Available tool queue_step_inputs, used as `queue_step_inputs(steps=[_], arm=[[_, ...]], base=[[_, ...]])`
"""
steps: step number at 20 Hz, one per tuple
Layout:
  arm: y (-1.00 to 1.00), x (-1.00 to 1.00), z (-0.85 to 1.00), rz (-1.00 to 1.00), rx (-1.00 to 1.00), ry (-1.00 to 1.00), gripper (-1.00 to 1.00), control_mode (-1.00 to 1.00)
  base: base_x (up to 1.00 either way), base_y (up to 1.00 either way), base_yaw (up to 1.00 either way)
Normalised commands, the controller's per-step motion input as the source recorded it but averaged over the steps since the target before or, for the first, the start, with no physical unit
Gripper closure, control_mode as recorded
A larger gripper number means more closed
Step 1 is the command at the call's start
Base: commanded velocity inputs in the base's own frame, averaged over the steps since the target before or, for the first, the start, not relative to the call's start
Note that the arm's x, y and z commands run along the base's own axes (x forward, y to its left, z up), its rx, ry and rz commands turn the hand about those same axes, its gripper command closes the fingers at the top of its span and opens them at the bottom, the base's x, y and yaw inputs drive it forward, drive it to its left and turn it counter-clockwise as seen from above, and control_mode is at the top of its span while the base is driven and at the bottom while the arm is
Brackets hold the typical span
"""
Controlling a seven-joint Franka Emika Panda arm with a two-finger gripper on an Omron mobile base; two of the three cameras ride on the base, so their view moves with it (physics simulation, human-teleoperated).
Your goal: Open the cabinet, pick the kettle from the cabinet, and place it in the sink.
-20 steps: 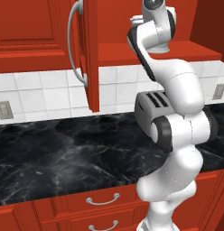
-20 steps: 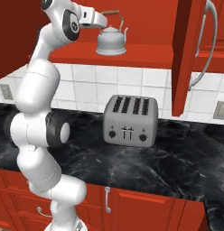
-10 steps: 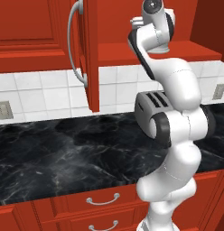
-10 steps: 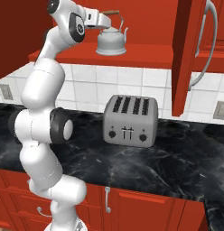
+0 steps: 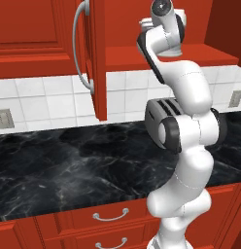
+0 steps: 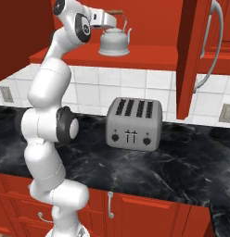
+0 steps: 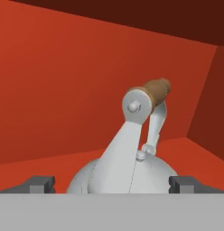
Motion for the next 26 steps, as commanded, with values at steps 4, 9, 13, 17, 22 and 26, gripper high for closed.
queue_step_inputs(steps=[4,9,13,17,22,26], arm=[[-0.01,0.17,0.0,-0.02,-0.03,-0.01,-1.0,-1.0],[-0.05,0.03,0.0,-0.06,-0.01,0.0,1.0,-1.0],[-0.05,0.0,-0.04,-0.11,0.0,0.0,1.0,-1.0],[-0.02,-0.03,-0.07,-0.11,0.0,0.0,1.0,-1.0],[0.06,-0.38,-0.08,-0.06,0.02,-0.07,1.0,-1.0],[0.06,-0.62,-0.01,-0.04,0.09,-0.09,1.0,-1.0]], base=[[0.0,0.0,0.0],[0.0,0.0,0.0],[0.0,0.0,0.0],[0.0,0.0,0.0],[0.0,0.0,0.0],[0.0,0.0,0.0]])
